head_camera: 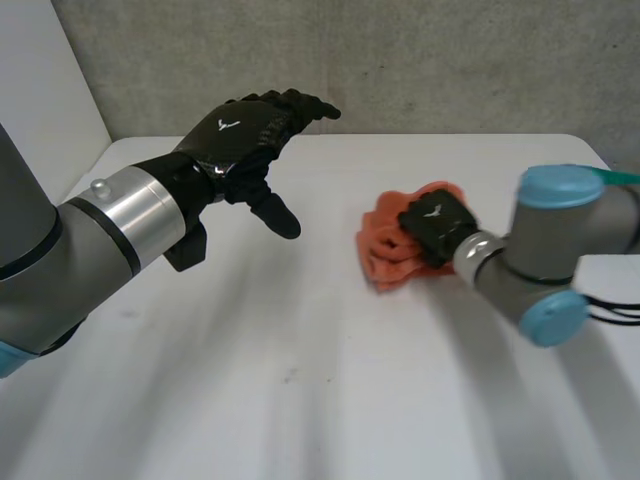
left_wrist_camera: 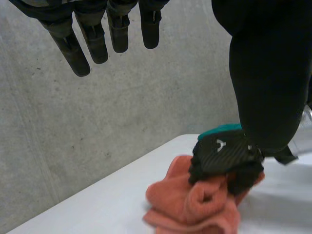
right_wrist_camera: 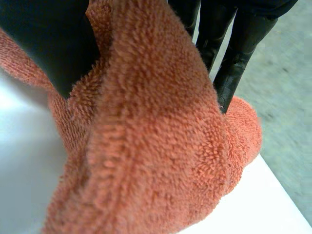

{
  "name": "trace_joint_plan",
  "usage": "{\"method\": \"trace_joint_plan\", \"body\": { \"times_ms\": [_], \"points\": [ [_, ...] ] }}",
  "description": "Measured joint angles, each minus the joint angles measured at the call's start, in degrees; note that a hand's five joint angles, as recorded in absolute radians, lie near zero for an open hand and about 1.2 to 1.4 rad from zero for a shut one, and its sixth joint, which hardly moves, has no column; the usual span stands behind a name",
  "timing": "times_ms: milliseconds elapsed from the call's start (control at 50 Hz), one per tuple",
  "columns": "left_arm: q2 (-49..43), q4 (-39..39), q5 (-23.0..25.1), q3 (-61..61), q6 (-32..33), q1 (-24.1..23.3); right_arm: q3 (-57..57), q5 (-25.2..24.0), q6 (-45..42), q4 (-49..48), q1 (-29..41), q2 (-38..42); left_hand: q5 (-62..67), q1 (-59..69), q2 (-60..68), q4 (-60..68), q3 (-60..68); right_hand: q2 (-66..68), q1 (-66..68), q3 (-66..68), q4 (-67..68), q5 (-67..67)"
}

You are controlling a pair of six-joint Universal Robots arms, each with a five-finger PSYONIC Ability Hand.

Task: Fold the laundry.

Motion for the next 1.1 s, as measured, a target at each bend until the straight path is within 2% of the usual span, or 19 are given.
{"method": "trace_joint_plan", "body": {
  "times_ms": [160,180,260,360,420,520,640,900,1100],
  "points": [
    [-0.8,0.0,-0.2,0.0,0.0,0.0,-2.4,-6.6,-2.4,-0.2,-9.5,0.3,0.0,0.0,0.0,0.0,0.0,0.0,0.0,0.0,0.0,0.0],
    [-1.1,0.0,-0.4,0.0,0.1,0.1,-4.3,-9.2,-4.1,-0.2,-12.2,1.1,0.0,0.0,0.0,0.0,0.0,0.0,-0.1,0.0,0.0,0.0],
    [-1.8,0.1,-1.0,0.0,0.1,0.1,-9.5,-13.2,-6.7,-0.3,-15.8,3.4,0.0,0.0,0.0,0.0,0.0,0.0,-0.1,0.4,0.0,0.0],
    [-2.4,0.1,-1.5,0.0,0.2,0.1,-17.3,-15.5,-7.0,-0.6,-18.6,5.8,0.0,0.0,0.0,0.0,0.0,0.0,-0.1,0.4,0.0,0.0],
    [-2.7,0.1,-1.6,-0.1,0.2,0.1,-23.8,-16.0,-4.8,-1.7,-20.5,7.8,0.0,0.0,0.0,0.0,0.0,0.0,-0.1,0.4,0.0,0.0],
    [-3.0,0.2,-1.7,-0.4,0.2,0.1,-37.5,-16.4,4.4,-4.4,-25.7,13.4,0.0,0.0,0.0,0.0,0.0,0.3,-0.1,0.4,0.0,0.0],
    [-3.0,0.3,-1.6,-0.7,0.2,0.3,-45.5,-18.2,10.7,-5.4,-31.9,18.5,0.0,0.0,0.0,0.0,0.0,0.3,-0.1,0.9,0.9,0.0],
    [-3.5,0.3,-1.6,-0.9,0.2,0.3,-44.4,-27.3,11.5,-5.2,-38.1,24.7,0.0,0.0,0.0,0.0,0.0,0.3,-0.1,1.1,1.0,0.0],
    [-3.7,0.3,-1.6,-0.9,0.2,0.3,-39.4,-30.3,11.2,-3.7,-40.6,23.3,0.0,0.0,0.0,0.0,0.0,0.3,-0.1,1.1,1.5,0.0]
  ]
}}
